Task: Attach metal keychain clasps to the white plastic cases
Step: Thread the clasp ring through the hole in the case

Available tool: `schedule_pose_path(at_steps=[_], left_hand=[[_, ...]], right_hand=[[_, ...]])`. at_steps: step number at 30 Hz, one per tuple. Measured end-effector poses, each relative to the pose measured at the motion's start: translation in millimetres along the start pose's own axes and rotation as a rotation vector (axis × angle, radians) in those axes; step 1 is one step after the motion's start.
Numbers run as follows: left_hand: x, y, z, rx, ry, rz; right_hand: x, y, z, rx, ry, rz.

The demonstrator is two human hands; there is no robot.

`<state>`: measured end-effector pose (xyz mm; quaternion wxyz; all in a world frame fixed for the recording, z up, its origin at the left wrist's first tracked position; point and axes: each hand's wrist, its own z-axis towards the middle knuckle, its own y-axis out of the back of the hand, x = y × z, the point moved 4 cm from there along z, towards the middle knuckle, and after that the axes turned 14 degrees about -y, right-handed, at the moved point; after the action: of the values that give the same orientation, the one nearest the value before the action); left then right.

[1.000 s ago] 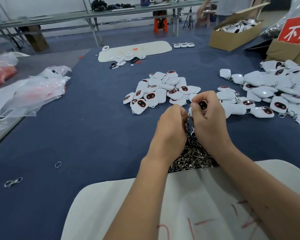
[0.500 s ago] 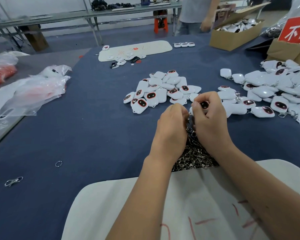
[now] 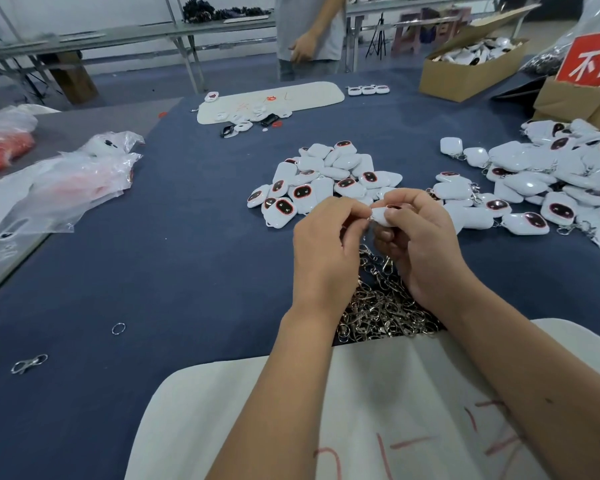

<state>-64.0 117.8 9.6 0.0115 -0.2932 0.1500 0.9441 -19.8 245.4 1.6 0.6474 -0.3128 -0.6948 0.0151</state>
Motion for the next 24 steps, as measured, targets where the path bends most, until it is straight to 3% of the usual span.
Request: schedule_pose_path(at_steps=[12,24], left_hand=[[-0.5,7.3,-0.3,-0.08,0.078,-0.018],[7.3,3.1,-2.7,-0.086,0.265,-0.059]], right_hand=[[-2.7,1.0,2.0,0.128,0.042,0.025],[0.0,2.0,-2.4,0.015,0.282,-0.252]])
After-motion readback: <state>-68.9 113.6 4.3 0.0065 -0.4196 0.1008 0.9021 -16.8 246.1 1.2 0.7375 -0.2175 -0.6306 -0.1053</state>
